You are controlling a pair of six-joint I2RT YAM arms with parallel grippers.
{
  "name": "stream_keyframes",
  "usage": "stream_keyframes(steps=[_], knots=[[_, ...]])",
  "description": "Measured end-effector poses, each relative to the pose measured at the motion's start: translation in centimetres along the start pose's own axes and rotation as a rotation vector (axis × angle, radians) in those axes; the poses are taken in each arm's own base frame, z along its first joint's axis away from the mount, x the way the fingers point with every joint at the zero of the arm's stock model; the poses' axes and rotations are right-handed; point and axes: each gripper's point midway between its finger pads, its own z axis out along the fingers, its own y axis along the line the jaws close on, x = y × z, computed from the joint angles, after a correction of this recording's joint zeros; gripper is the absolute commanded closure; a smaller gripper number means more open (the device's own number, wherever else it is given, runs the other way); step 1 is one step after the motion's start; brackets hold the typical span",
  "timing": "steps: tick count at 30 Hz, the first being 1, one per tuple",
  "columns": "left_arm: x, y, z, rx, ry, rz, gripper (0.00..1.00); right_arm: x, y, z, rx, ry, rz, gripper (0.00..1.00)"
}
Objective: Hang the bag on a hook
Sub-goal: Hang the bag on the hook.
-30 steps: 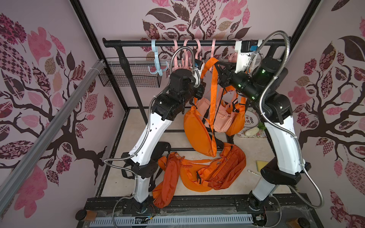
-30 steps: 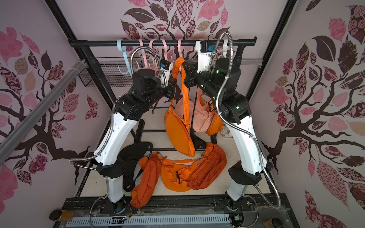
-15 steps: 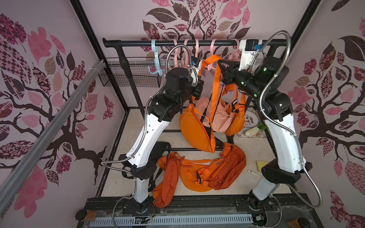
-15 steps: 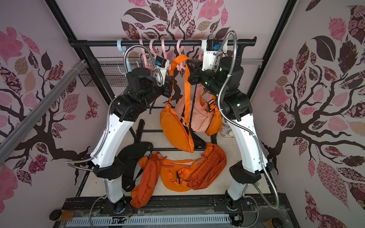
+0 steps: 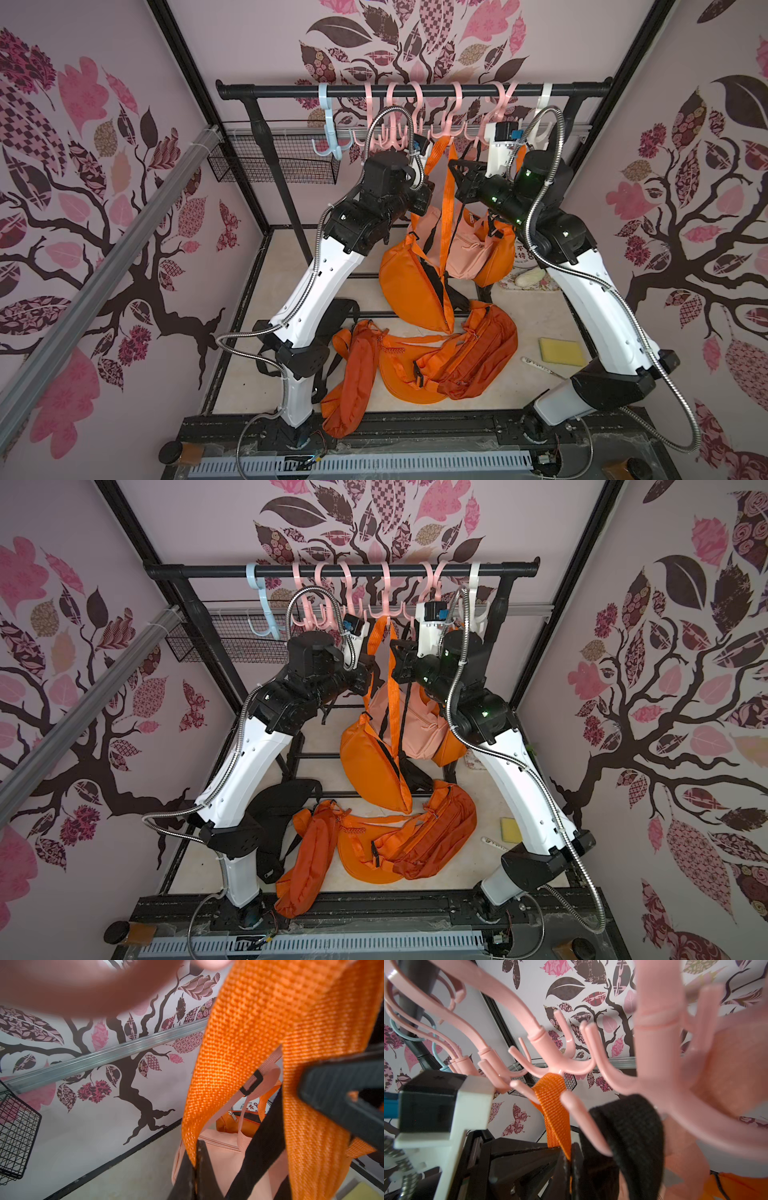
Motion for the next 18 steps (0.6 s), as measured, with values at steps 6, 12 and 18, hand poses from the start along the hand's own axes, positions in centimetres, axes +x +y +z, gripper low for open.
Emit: stream_keyframes(steps=[6,12,18], knots=[[0.3,-0.6,-0.1,0.033,0.008,-0.007,0.88,0.0,-2.0,-0.5,0.082,-0.033,0.009,1.00],[0.7,-0.8,-1.8,0.058,0.023,-0.020,0.50,-1.4,-7.0,-1.3,0.199,-0.082,0.074,1.00],[0.7,-0.8,-4.9,0.079,0.011,-0.026,0.24,-1.6,-7.9,-1.5,0.223,-0.092,0.116,0.85]])
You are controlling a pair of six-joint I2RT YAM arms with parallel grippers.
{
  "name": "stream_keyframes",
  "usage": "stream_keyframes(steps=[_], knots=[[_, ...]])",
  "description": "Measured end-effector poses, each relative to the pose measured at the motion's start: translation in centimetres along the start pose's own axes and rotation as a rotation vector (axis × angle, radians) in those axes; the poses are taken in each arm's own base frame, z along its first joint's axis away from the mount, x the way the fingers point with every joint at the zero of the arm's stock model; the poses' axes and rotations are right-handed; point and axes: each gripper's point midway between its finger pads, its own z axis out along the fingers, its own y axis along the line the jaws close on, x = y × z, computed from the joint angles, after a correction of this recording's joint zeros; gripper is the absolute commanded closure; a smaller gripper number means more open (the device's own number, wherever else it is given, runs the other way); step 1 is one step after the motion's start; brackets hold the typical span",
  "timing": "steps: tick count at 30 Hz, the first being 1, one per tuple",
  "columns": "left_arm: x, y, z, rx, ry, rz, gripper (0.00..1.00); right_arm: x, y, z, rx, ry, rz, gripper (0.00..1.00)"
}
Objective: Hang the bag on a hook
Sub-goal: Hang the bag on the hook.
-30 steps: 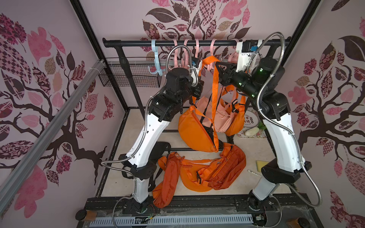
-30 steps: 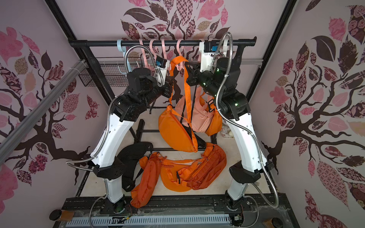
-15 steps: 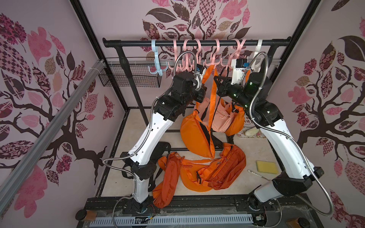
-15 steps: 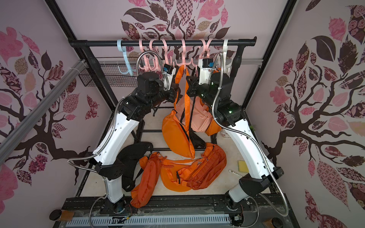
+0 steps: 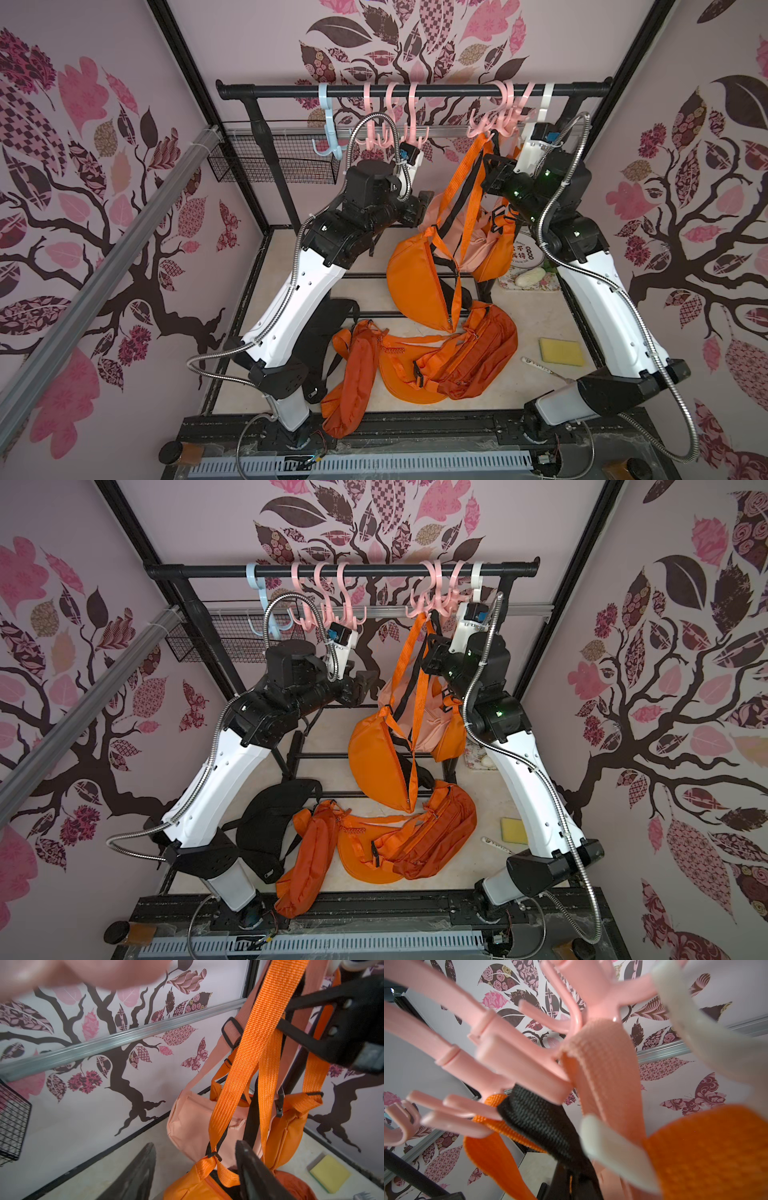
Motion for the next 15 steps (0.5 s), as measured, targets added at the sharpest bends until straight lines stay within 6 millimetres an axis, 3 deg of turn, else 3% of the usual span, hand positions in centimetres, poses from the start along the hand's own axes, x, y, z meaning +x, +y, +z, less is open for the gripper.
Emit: stream_keyframes(steps=[4,6,10,15], knots=[[1.2,-0.8,-2.6,0.030,0.009,0.005,0.12,0.6,0.2,-0.5,-0.017,0.024,0.027,0.48],[2.4,-1.3,-3.5,0.039,0.022,0.012,0.08,1.1,0.1,-1.4,-0.018,0.038,0.041,0.36],[7.2,-1.6,-4.9,0.030,0.098,0.026,0.02,1.7,0.0,-4.7,-0.025,0.052,0.064,0.28],[13.1,0.0,-6.3,-0.048,0.199,0.034,0.02,0.3,0.5,-10.1,-0.055,-0.003,0.073,0.19]])
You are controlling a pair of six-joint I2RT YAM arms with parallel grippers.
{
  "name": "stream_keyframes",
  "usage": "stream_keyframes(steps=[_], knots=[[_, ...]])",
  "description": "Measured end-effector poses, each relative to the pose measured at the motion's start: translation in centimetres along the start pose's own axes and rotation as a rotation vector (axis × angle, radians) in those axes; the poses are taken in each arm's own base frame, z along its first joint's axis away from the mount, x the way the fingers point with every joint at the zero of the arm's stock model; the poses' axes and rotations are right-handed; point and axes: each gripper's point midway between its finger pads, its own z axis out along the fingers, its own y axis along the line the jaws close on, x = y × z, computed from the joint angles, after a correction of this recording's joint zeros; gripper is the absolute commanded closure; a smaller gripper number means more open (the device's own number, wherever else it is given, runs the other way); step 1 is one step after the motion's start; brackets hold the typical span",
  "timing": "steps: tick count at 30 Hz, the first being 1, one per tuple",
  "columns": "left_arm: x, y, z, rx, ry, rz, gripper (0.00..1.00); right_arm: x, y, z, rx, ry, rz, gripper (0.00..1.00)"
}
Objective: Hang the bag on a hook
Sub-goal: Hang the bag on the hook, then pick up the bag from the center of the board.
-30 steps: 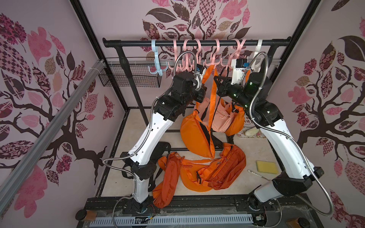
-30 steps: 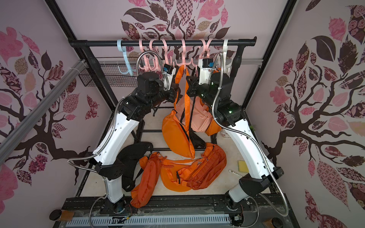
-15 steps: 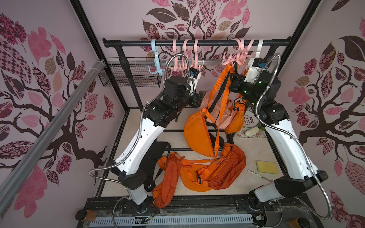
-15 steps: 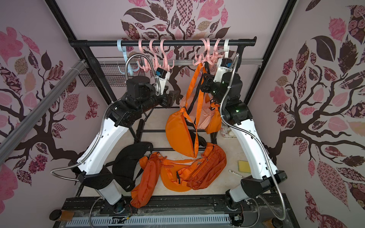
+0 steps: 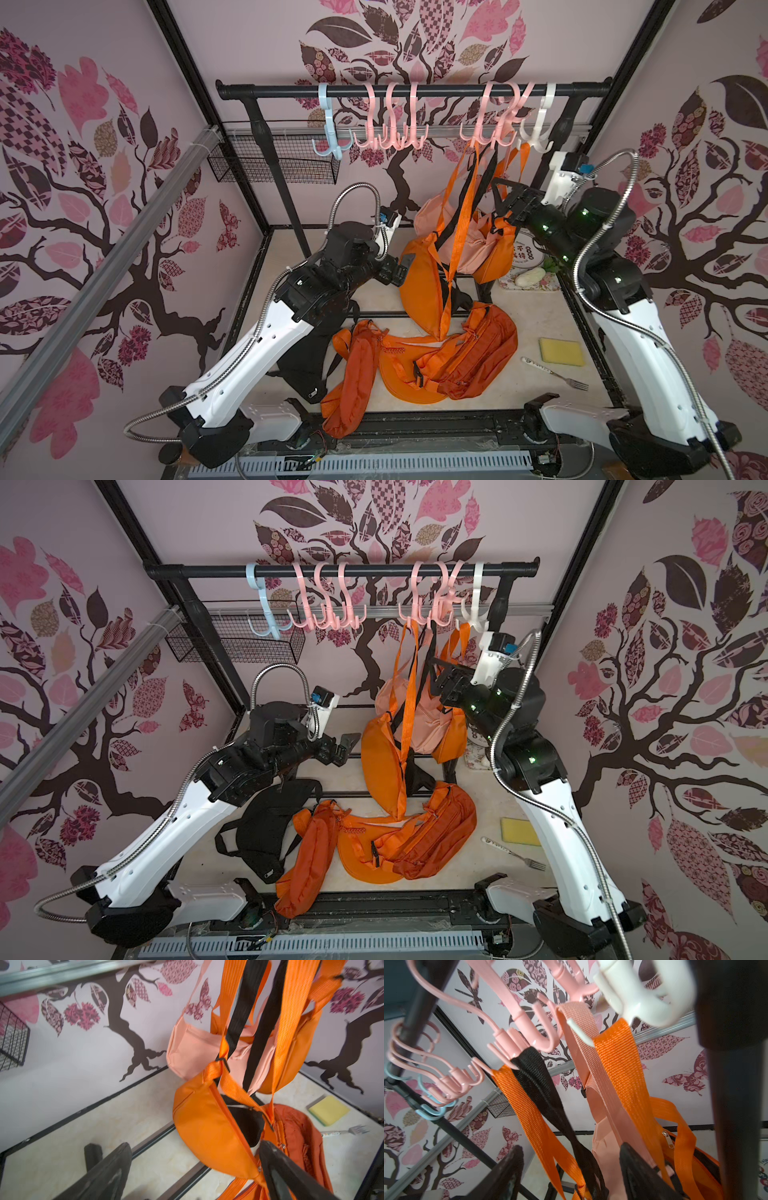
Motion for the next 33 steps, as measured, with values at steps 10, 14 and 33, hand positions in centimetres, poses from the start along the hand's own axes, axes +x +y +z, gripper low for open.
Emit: stream_keyframes(steps=[10,14,33], knots=[[8.0,5.5,-3.8,-0.257,0.024,-0.059,0.02,5.9,1.1,-6.5,-0.156,0.143,0.038,0.13],[11.0,7.5,-5.1,-0.358,0.012,-0.085,0.02,15.3,0.0,-7.1,-0.168,0.380,0.061,0.18],[11.3,9.7,-7.3,-0.477,-0.144,-0.150,0.02,45.4,-4.5,-18.3,-0.124,1.123,-0.057,0.28]])
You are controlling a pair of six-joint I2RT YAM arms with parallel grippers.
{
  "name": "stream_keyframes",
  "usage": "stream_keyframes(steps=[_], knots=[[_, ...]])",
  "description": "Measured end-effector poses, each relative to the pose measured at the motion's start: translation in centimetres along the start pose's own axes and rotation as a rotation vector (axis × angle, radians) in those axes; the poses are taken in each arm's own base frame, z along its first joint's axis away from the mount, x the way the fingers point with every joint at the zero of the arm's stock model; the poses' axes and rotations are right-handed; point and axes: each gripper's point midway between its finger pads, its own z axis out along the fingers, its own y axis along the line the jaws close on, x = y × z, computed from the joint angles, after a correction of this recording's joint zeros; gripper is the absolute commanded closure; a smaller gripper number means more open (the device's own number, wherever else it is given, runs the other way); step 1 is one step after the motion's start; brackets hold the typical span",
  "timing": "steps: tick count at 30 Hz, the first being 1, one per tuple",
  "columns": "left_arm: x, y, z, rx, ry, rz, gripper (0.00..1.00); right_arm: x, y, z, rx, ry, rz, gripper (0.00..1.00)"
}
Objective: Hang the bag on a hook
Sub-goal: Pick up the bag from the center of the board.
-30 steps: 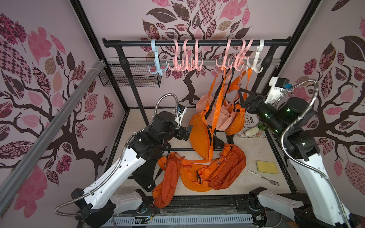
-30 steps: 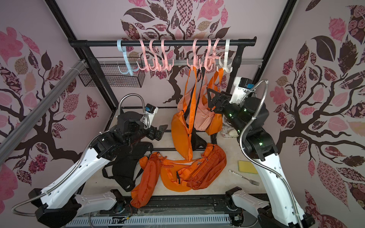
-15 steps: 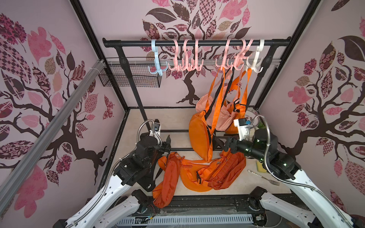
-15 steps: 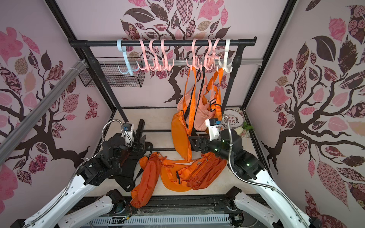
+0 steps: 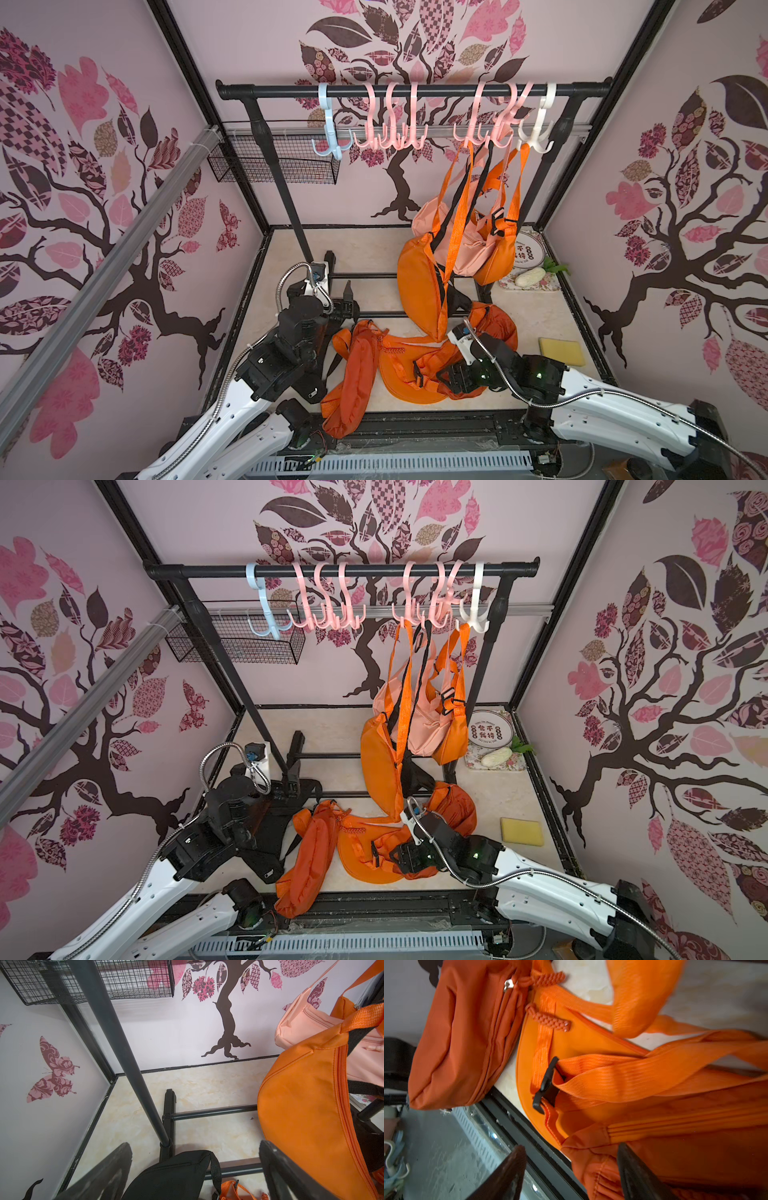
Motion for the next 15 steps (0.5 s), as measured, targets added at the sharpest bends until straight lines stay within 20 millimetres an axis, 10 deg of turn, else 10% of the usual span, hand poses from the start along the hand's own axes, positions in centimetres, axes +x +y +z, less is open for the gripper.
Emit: stream_keyframes(steps=[15], knots=[[-1.8,8.3,-5.2,-0.299,-0.224,-0.179,0.02,-9.0,13.5,5.5,-0.200,-0.084,-0.195,0.25]])
